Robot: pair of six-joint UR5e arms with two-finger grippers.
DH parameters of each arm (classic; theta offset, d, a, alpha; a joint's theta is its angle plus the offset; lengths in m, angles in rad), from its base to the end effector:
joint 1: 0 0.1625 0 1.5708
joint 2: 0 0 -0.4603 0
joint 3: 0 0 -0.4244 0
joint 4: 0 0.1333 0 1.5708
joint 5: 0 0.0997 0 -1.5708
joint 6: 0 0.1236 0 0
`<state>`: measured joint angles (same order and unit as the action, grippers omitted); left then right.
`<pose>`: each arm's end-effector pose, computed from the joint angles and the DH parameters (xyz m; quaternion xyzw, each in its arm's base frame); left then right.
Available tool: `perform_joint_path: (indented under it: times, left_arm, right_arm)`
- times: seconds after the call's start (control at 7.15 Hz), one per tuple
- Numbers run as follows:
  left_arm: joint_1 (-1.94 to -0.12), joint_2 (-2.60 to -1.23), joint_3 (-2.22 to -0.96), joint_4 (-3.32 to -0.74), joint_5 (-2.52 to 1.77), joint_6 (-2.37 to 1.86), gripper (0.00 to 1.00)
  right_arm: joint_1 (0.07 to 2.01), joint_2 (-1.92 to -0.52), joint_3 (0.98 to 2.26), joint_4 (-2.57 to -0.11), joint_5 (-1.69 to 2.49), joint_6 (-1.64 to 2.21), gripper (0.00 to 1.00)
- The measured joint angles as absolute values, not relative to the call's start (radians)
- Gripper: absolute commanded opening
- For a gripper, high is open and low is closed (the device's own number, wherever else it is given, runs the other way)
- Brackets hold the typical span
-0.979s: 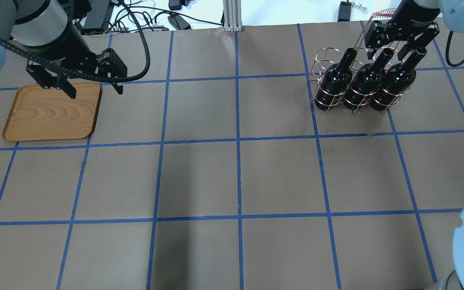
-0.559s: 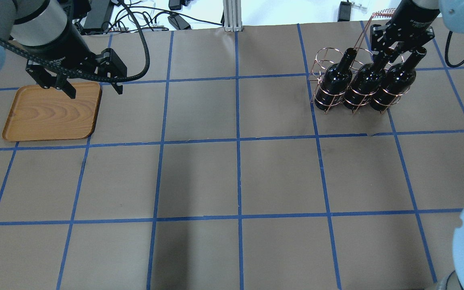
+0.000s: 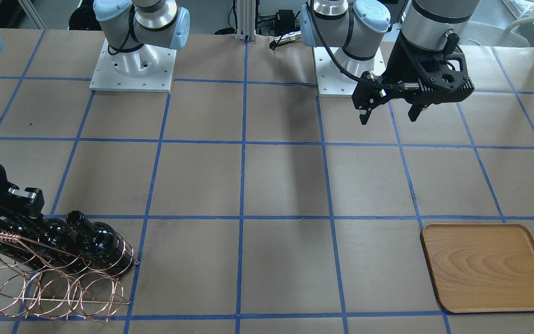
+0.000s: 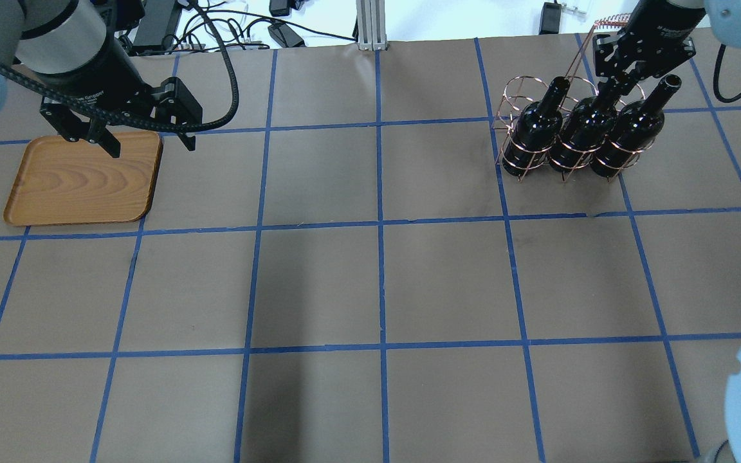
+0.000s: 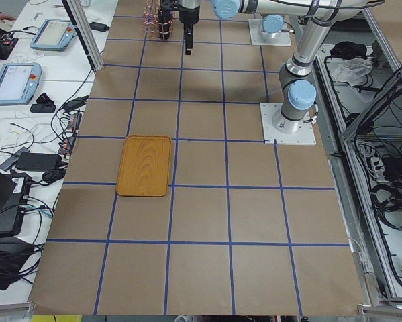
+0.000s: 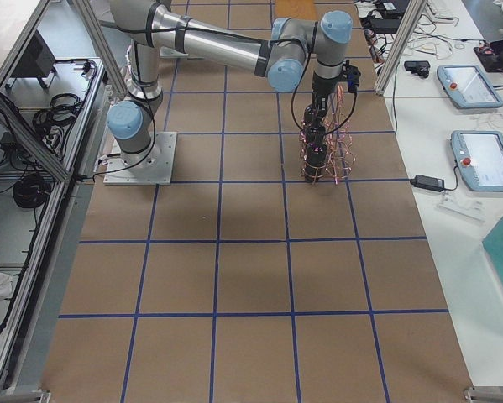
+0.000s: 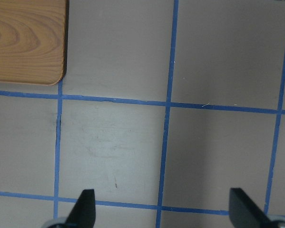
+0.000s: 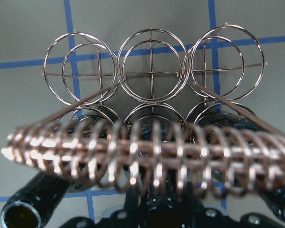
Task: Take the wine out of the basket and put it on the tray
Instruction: 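Lower the right gripper and close it on a dark wine bottle neck, then lift the dark wine bottle out of the rack with the right gripper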
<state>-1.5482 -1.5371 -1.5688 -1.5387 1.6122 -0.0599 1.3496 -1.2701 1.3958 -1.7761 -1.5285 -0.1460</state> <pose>-0.1165 -0.5192 0.5212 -0.0419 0.9983 -0.0343 0.0201 -0.0111 -0.6807 0.4338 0.0367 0.9983 -0.0430 0.0135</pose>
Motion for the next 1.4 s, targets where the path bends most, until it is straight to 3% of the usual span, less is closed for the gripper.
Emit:
perform_joint_path:
  times: [0.7,1.4]
  left_arm:
    - [-1.544,-1.537,-1.568,-1.537,1.613,-0.059,1.0]
    - [-1.54,-1.537,-1.568,-1.537,1.612,-0.06,1.0]
  right_arm:
    - [1.39,-1.458,1.342,-1.533,-1.585,-0.14,0.0]
    - [1.69,-1.5,1.484,-1.494,-1.603,0.257,0.0]
